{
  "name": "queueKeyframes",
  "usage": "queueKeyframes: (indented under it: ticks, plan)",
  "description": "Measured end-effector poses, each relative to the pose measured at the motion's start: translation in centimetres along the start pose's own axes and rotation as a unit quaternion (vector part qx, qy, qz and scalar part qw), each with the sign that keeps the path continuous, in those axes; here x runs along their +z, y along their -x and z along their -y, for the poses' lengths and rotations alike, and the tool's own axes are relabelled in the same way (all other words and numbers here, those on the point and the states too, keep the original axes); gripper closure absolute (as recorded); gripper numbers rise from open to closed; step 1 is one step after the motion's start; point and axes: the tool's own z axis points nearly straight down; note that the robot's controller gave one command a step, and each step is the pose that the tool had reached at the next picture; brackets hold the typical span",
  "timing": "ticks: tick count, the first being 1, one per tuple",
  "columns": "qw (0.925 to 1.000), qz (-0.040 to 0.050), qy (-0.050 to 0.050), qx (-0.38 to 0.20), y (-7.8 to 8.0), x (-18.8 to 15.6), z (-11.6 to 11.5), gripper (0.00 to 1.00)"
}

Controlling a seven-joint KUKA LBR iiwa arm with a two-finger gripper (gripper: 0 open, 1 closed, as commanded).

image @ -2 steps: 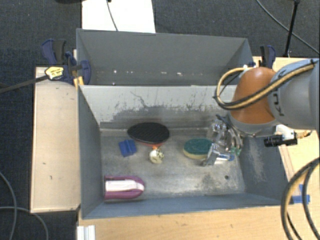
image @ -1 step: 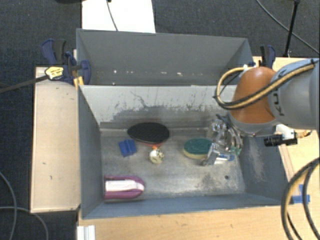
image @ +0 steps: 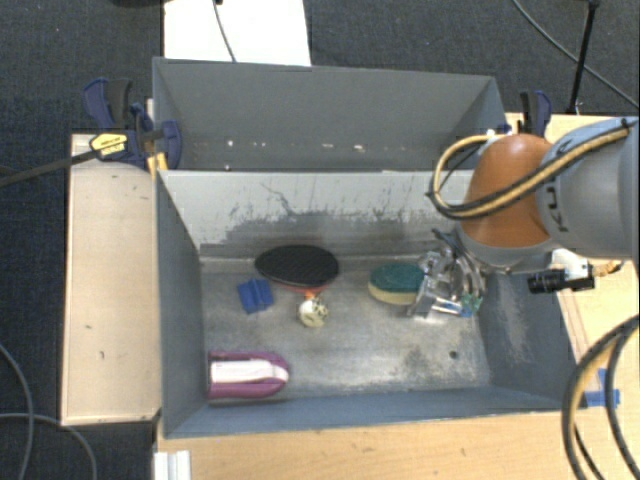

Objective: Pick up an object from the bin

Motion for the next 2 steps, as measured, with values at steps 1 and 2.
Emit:
queueKeyframes:
  ticks: [1, 2]
  plan:
    - [1.0000, 0.0047, 0.001, -0.002, 0.27, -7.68, -0.08, 1.00]
    - [1.0000, 0.0022, 0.000, -0.003, 0.37, -8.33, -0.12, 1.00]
